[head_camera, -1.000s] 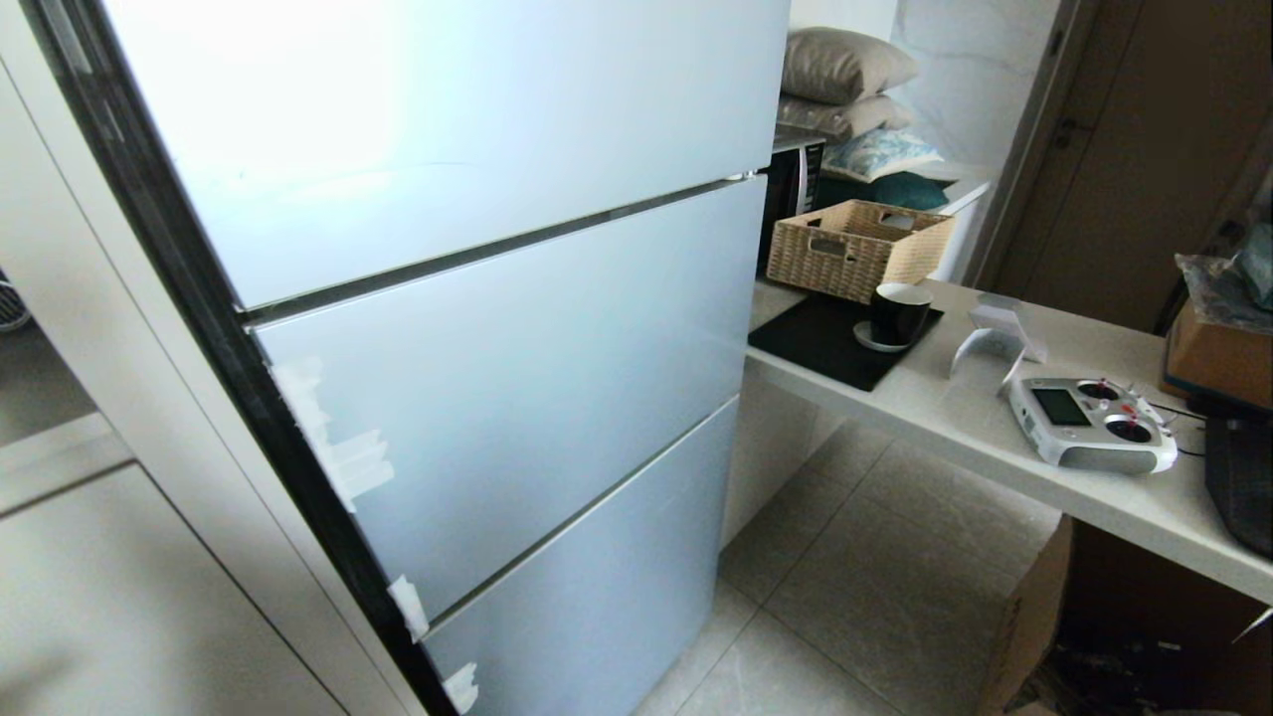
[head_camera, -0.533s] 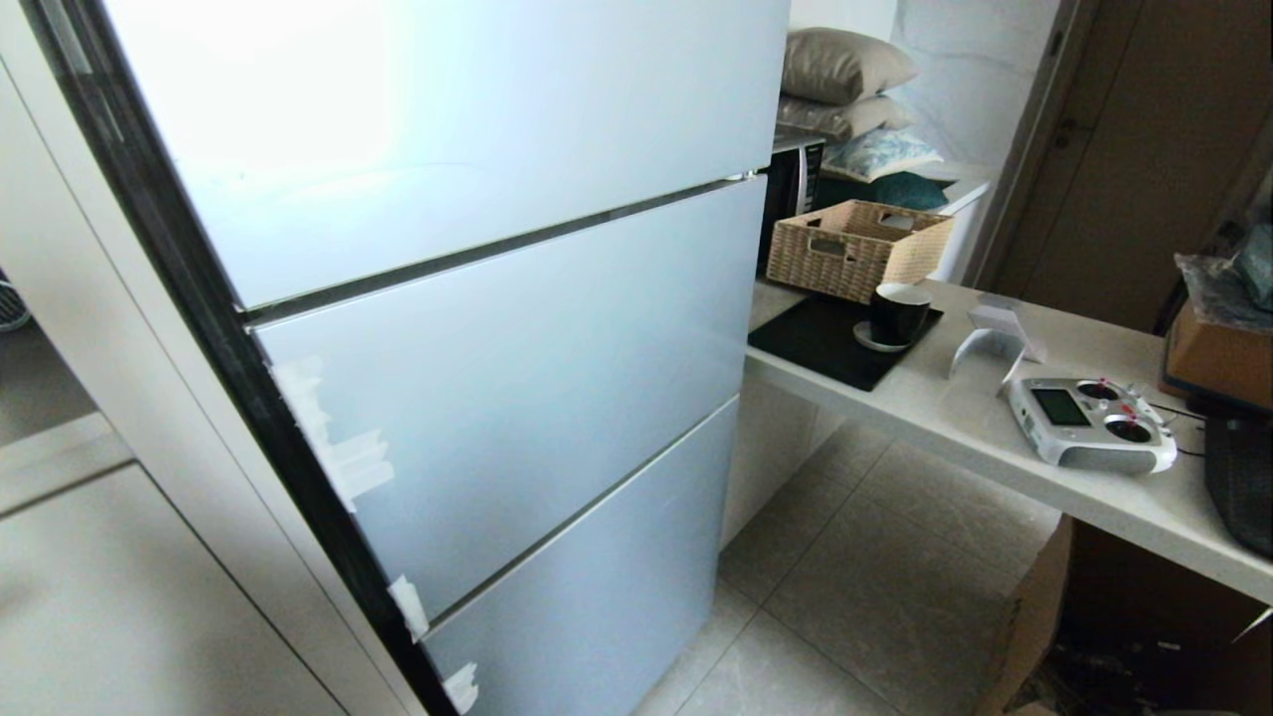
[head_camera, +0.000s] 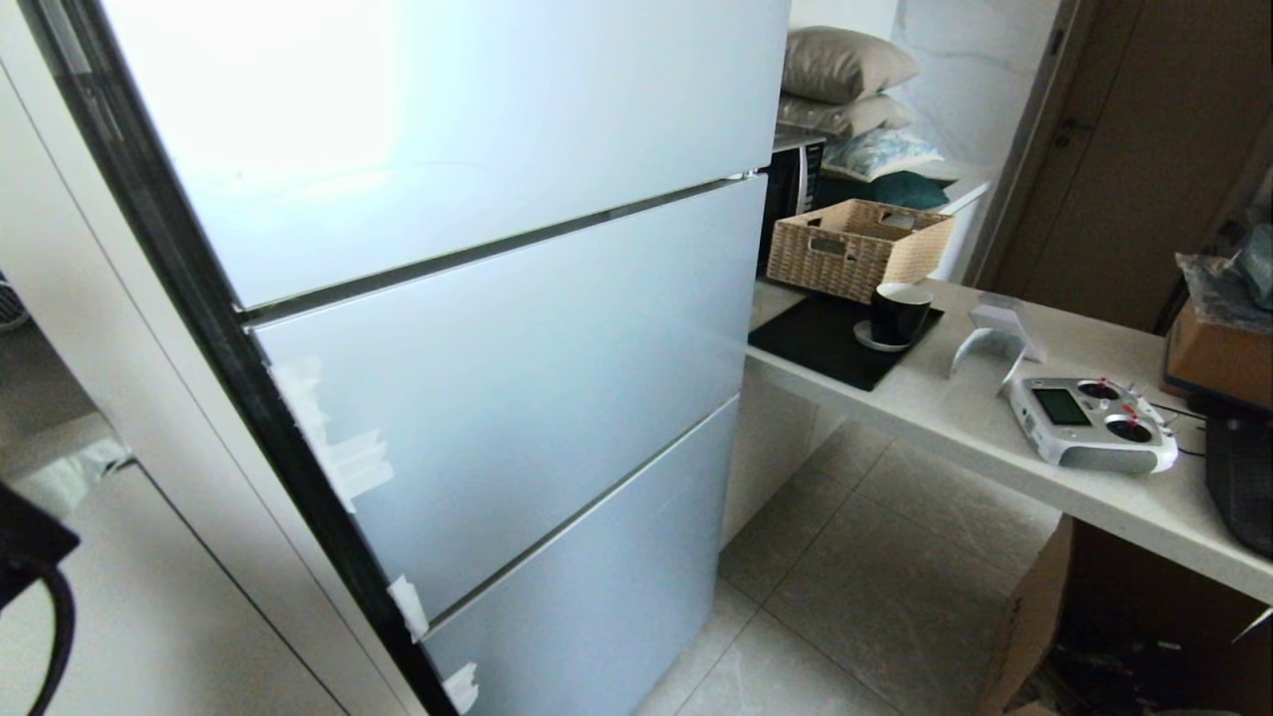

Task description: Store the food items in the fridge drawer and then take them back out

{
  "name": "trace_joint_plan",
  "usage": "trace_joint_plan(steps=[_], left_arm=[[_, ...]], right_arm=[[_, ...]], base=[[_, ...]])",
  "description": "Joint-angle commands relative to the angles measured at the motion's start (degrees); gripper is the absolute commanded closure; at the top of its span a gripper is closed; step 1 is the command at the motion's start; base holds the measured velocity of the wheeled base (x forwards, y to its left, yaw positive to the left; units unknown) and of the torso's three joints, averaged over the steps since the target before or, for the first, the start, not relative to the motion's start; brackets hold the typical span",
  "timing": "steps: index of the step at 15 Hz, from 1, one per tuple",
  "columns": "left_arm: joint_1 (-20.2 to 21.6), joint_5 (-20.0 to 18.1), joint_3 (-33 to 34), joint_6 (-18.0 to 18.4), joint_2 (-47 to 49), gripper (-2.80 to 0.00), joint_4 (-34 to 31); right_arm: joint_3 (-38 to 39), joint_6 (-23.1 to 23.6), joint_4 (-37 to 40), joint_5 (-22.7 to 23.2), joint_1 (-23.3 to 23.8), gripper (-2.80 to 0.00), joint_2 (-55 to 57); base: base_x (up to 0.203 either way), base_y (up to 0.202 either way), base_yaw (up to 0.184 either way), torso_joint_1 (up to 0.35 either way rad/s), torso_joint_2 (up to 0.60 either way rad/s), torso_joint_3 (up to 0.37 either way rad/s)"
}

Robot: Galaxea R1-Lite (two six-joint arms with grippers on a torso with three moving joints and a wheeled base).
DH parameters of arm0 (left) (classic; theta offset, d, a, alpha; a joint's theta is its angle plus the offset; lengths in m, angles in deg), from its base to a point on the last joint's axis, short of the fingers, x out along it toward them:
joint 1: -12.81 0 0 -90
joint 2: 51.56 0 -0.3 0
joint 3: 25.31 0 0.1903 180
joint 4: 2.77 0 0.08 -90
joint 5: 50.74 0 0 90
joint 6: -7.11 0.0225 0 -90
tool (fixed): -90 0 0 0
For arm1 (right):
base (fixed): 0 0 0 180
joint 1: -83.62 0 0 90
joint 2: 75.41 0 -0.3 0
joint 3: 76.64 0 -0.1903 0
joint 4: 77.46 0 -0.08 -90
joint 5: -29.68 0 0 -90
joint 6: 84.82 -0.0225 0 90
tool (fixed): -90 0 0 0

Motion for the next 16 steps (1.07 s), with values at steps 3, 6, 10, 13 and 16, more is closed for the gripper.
trace_joint_plan(steps=[3, 6, 10, 13, 16], left_arm=[[-0.47, 3.11, -2.86, -6.08, 14.31, 0.0, 7.59], [-1.44, 3.55, -4.99, -7.4, 17.58, 0.0, 11.8], [-6.59, 7.05, -5.74, -7.34, 18.64, 0.0, 11.96], [-10.92, 12.39, -7.94, -7.5, 21.57, 0.0, 12.28], [-11.17, 12.89, -8.07, -7.6, 22.64, 0.0, 13.63]], right_arm=[[0.01, 0.06, -0.01, 0.02, 0.0, 0.0, 0.07], [0.01, 0.06, 0.01, 0.02, 0.0, 0.0, 0.07], [0.01, 0.06, 0.01, 0.02, 0.0, 0.0, 0.07], [0.01, 0.06, 0.01, 0.02, 0.0, 0.0, 0.07], [0.01, 0.06, 0.01, 0.02, 0.0, 0.0, 0.07]], base=[[0.0, 0.0, 0.0, 0.0, 0.0, 0.0], [0.0, 0.0, 0.0, 0.0, 0.0, 0.0], [0.0, 0.0, 0.0, 0.0, 0.0, 0.0], [0.0, 0.0, 0.0, 0.0, 0.0, 0.0], [0.0, 0.0, 0.0, 0.0, 0.0, 0.0]])
